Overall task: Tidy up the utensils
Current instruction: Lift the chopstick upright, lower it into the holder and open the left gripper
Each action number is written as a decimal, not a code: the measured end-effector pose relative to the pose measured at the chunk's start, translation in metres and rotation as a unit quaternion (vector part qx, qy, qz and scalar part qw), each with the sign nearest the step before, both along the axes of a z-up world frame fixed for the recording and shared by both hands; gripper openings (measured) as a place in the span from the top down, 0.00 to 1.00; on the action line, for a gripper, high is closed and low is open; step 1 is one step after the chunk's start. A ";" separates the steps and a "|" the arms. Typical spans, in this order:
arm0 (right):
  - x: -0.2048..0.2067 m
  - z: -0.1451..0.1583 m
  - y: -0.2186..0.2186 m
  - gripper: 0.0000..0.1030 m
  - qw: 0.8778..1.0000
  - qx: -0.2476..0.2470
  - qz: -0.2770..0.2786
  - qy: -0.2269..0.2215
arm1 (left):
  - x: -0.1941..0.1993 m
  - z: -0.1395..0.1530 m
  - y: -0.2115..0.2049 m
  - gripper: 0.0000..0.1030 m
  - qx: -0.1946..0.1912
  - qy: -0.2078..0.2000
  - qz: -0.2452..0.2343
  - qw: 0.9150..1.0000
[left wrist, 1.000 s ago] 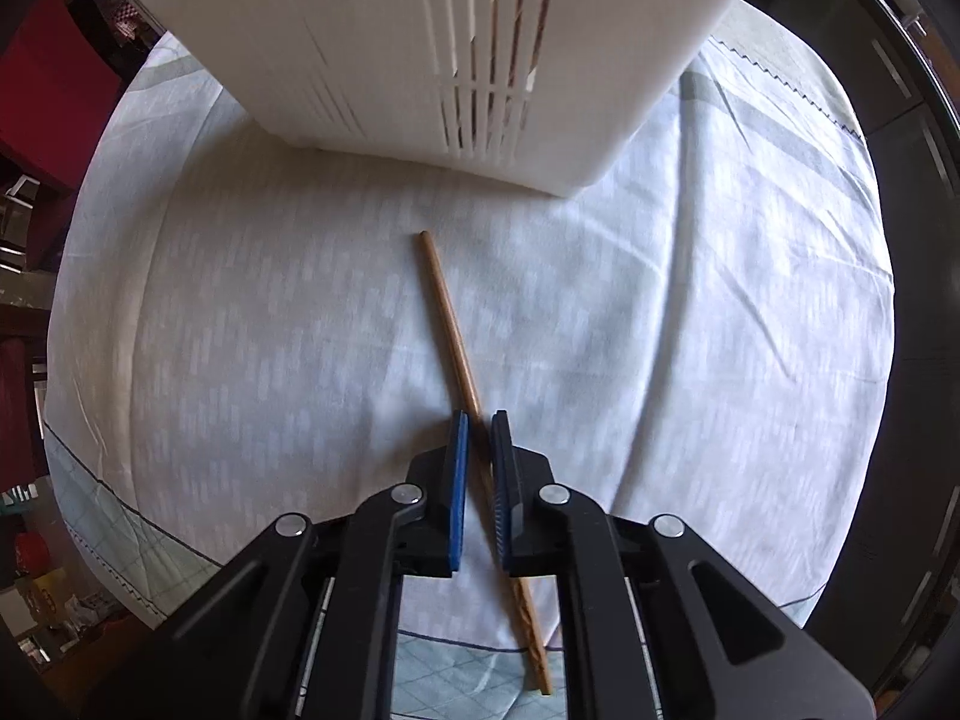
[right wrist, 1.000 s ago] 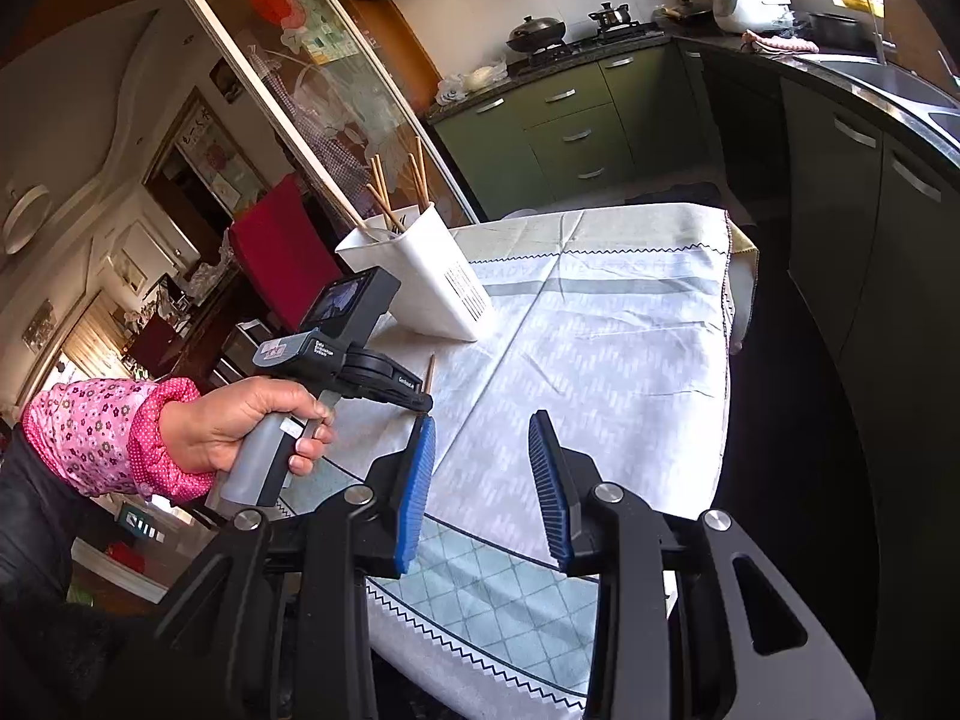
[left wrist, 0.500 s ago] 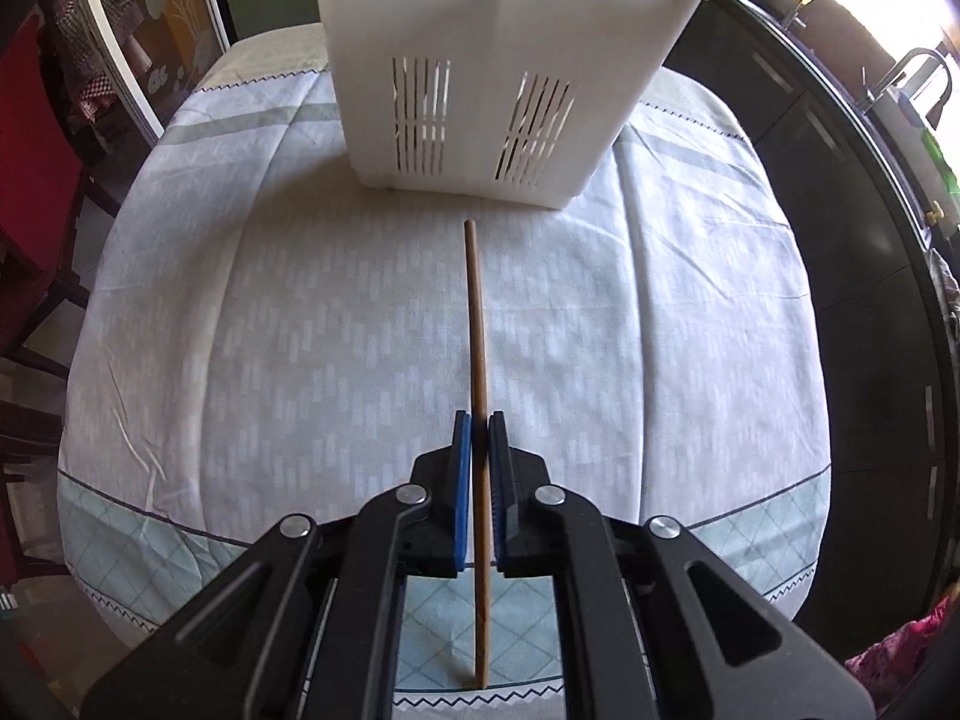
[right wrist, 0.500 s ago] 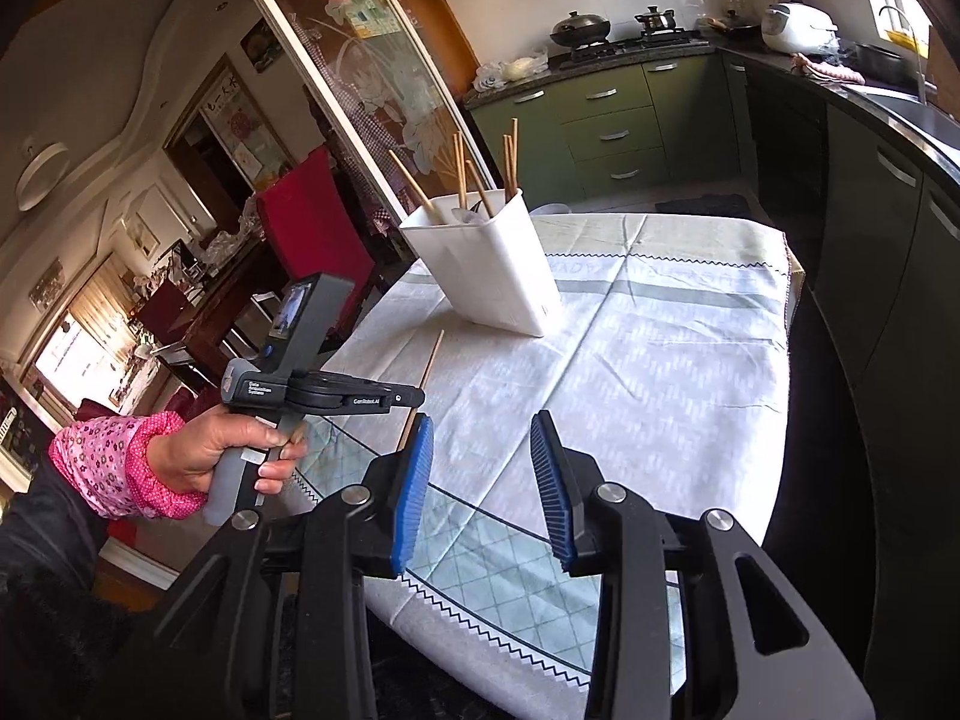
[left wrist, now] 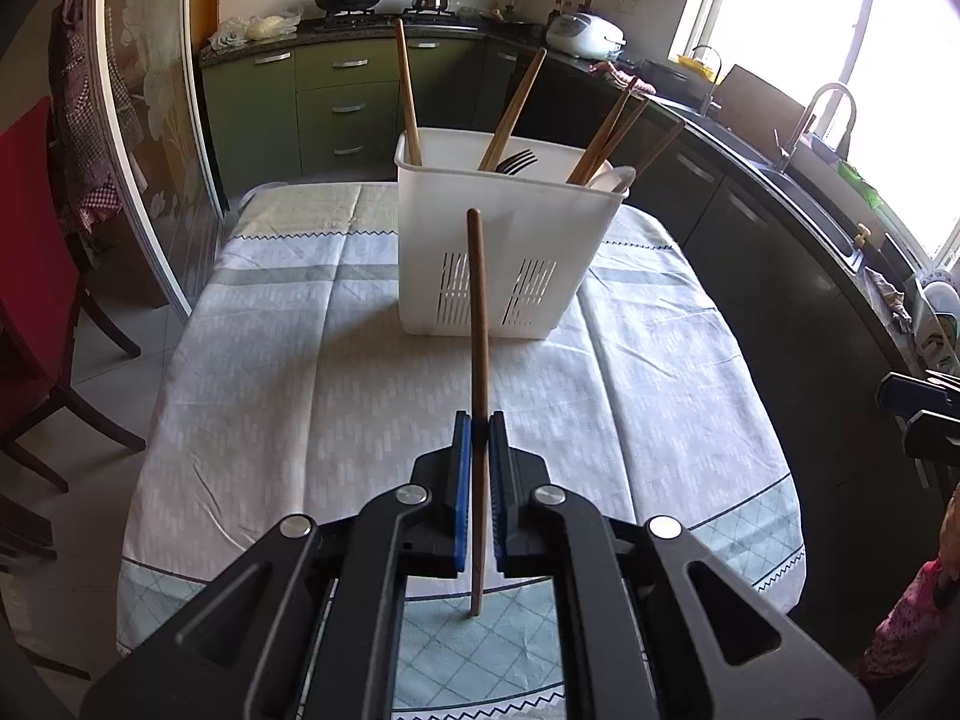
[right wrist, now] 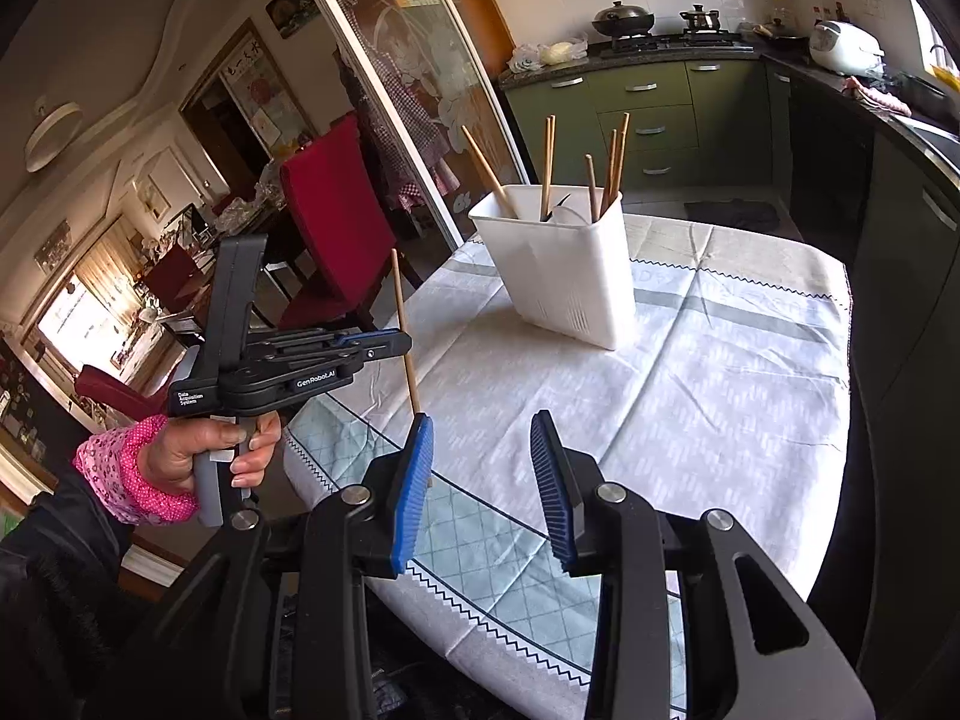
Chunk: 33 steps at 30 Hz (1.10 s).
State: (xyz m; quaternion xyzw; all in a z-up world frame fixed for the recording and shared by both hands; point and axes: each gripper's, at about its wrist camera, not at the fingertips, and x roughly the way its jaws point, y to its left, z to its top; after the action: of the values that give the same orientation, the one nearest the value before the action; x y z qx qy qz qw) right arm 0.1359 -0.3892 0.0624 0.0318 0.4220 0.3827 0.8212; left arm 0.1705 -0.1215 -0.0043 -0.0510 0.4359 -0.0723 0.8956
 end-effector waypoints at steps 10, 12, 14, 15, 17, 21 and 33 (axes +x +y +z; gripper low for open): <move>0.008 -0.006 0.023 0.67 1.000 -0.008 0.000 0.014 | -0.002 0.021 0.020 0.95 -0.015 -0.020 -0.023 0.999; 0.011 -0.008 0.024 0.67 1.000 -0.008 -0.003 0.018 | -0.002 0.027 0.022 0.95 -0.015 -0.023 -0.029 0.999; 0.013 -0.010 0.024 0.67 1.000 -0.008 -0.006 0.021 | -0.002 0.036 0.024 0.95 -0.017 -0.026 -0.035 0.999; 0.015 -0.011 0.024 0.67 1.000 -0.008 -0.009 0.023 | -0.001 0.041 0.024 0.95 -0.017 -0.028 -0.037 0.999; 0.018 -0.013 0.022 0.67 1.000 -0.007 -0.013 0.026 | 0.000 0.054 0.026 0.95 -0.018 -0.034 -0.043 0.998; 0.020 -0.015 0.018 0.67 0.999 -0.002 -0.022 0.031 | 0.002 0.087 0.026 0.95 -0.009 -0.062 -0.052 0.997; 0.016 -0.015 0.004 0.67 0.998 0.003 -0.040 0.038 | 0.029 0.181 0.024 0.95 0.008 -0.145 -0.059 0.988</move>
State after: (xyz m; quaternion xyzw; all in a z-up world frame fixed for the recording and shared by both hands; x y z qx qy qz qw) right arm 0.1524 -0.3848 0.0475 0.0659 0.4502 0.3497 0.8189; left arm 0.1994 -0.0977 0.1769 -0.0068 0.3047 -0.1282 0.9437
